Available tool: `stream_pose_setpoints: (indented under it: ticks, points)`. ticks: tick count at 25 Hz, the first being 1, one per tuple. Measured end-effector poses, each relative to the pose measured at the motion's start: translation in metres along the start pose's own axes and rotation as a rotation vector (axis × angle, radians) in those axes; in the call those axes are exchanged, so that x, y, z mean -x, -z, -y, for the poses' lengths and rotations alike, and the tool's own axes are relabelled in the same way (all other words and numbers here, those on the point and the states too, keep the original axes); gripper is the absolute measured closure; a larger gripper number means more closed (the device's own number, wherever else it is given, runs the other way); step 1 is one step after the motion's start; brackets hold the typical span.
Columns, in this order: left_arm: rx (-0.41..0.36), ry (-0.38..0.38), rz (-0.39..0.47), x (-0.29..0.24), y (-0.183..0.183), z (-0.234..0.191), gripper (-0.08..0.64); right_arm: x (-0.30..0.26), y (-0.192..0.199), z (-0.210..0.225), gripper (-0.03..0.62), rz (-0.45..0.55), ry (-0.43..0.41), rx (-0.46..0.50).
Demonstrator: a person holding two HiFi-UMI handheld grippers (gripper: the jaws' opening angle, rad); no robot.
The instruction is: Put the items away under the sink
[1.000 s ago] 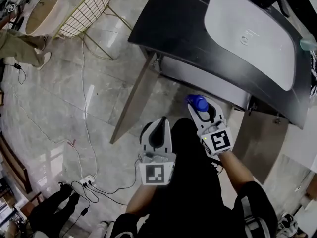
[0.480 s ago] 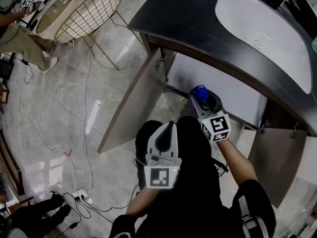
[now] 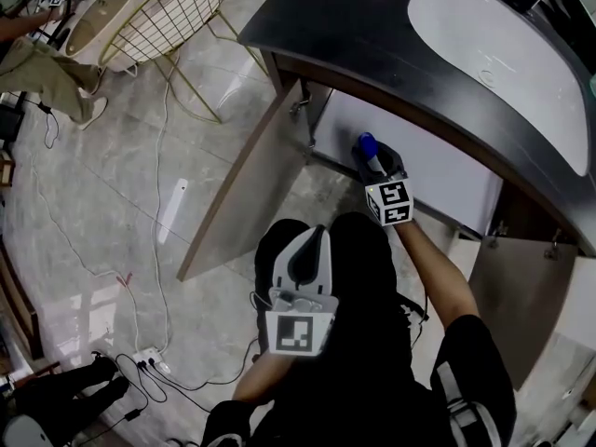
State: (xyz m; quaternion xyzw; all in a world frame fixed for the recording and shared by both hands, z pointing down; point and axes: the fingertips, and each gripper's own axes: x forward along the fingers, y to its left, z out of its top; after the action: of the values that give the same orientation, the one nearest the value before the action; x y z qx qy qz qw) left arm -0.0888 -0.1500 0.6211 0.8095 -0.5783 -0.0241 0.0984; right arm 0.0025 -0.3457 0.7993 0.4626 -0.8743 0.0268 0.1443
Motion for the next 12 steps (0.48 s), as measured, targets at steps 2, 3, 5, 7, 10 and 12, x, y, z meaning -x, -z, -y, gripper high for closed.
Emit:
stream_pose_setpoints:
  ticks: [2, 3, 5, 7, 10, 12]
  points:
    - [0.009, -0.003, 0.003, 0.002, -0.001, 0.0, 0.545, -0.012, 0.013, 0.002, 0.436, -0.017, 0.001, -0.002]
    - [0.011, -0.005, 0.002, 0.003, -0.001, 0.0, 0.545, -0.017, 0.02, 0.002, 0.436, -0.027, 0.001, -0.002]
    - [0.008, -0.006, 0.0, 0.005, 0.001, 0.0, 0.545, -0.027, 0.032, 0.003, 0.436, -0.036, 0.002, 0.0]
    - [0.006, -0.005, 0.005, 0.005, 0.001, -0.001, 0.545, -0.038, 0.039, 0.004, 0.436, -0.034, 0.003, 0.001]
    - [0.005, -0.002, 0.008, 0.006, 0.002, -0.001, 0.545, -0.05, 0.05, 0.011, 0.436, -0.041, 0.018, -0.007]
    - [-0.001, 0.007, 0.004, 0.008, 0.003, -0.001, 0.543, -0.057, 0.061, 0.017, 0.436, -0.055, 0.044, -0.013]
